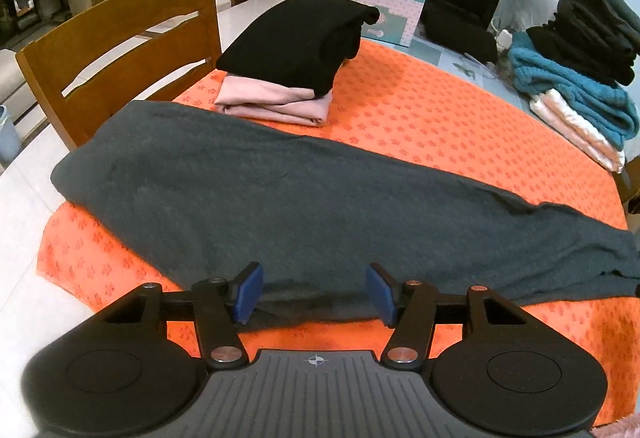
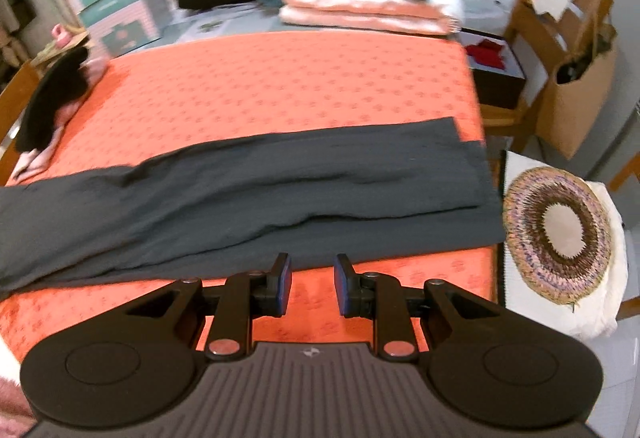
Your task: Fold clothes
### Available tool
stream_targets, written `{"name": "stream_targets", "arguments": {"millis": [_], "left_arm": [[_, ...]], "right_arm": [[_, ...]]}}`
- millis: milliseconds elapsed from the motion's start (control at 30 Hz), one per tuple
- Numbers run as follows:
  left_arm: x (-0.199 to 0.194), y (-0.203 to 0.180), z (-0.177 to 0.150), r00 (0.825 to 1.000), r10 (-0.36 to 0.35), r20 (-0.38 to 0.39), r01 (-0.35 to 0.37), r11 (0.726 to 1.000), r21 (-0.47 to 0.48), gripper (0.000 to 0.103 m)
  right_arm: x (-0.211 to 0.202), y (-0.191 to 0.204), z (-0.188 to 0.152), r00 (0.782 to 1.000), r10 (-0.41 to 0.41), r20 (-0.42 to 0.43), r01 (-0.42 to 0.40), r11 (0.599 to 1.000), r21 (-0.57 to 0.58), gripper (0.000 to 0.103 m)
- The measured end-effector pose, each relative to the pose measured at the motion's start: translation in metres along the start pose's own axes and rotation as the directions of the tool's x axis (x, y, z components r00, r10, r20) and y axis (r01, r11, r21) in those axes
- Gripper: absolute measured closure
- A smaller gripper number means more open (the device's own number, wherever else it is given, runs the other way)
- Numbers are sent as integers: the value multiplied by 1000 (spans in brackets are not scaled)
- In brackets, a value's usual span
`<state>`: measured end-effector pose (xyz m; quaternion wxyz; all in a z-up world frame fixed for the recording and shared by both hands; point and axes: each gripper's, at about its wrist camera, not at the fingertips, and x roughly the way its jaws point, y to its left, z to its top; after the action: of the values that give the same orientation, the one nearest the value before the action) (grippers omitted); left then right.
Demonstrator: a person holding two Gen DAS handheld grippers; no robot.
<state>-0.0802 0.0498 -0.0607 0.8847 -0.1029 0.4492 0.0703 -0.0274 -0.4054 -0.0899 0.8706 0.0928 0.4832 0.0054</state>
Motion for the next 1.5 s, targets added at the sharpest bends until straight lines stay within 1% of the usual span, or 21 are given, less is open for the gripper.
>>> {"name": "stream_targets", "arguments": {"millis": [200,267,400,533,633,700,767,867,900,967,1033,1133,1200,1267,1333,1367,1400,1433,1467,1500], "left_arm": [[-4,-13,-2,1000,4,0,-4,1000,-7,39],[-4,-17,-2,1000,2,-1,-2,1000,-3,39],[3,-22,0,1000,-11,-11,11,1000,20,38],[15,-22,6,999,-33,-42,34,999,25,37],[24,-23,10,996,-48,-71,50,998,24,35],[29,-27,11,995,-61,-81,64,997,36,34],[33,-33,11,993,-75,-91,80,996,49,32],[38,-45,8,989,-99,-113,107,992,67,20],[39,-49,8,988,-106,-117,115,990,76,19],[41,-55,8,987,-112,-115,124,987,98,19],[43,-58,9,988,-113,-107,125,986,112,19],[49,-54,10,987,-119,-112,130,987,91,19],[52,-50,9,985,-123,-120,132,989,70,19],[53,-47,8,984,-124,-125,131,990,50,19],[55,-44,7,984,-124,-131,129,991,31,19],[55,-42,7,983,-125,-134,129,991,21,19],[56,-41,7,983,-125,-136,128,992,11,19],[57,-39,6,982,-126,-139,127,992,1,19],[57,-38,6,982,-126,-140,127,992,-5,19],[57,-37,6,982,-127,-140,128,992,-6,19]], "right_arm": [[12,-27,6,1000,-12,16,10,996,86,76],[13,-34,7,1000,-11,25,8,993,120,73],[16,-44,12,999,-6,51,-4,981,192,72],[22,-52,15,997,-38,67,19,965,261,72],[25,-58,16,996,-47,77,19,942,335,72],[26,-63,16,996,-47,82,11,921,389,72],[27,-68,15,995,-44,86,2,899,439,72],[30,-75,13,996,-42,81,-3,869,495,72],[32,-77,12,996,-42,80,-5,859,513,72],[35,-82,11,996,-46,75,-3,834,552,72],[39,-93,9,996,-49,74,-7,783,622,72],[47,-109,5,996,-52,68,-10,715,699,72],[52,-116,2,995,-55,83,-24,681,732,72],[54,-120,2,993,-58,100,-38,655,755,72],[56,-120,4,992,-70,104,-33,652,757,72],[57,-120,5,992,-77,104,-28,656,755,76],[57,-120,6,991,-87,106,-23,656,754,88],[58,-120,6,990,-95,108,-19,656,755,97],[57,-121,6,989,-96,114,-23,656,755,100],[55,-122,6,988,-96,124,-31,656,754,100]]}}
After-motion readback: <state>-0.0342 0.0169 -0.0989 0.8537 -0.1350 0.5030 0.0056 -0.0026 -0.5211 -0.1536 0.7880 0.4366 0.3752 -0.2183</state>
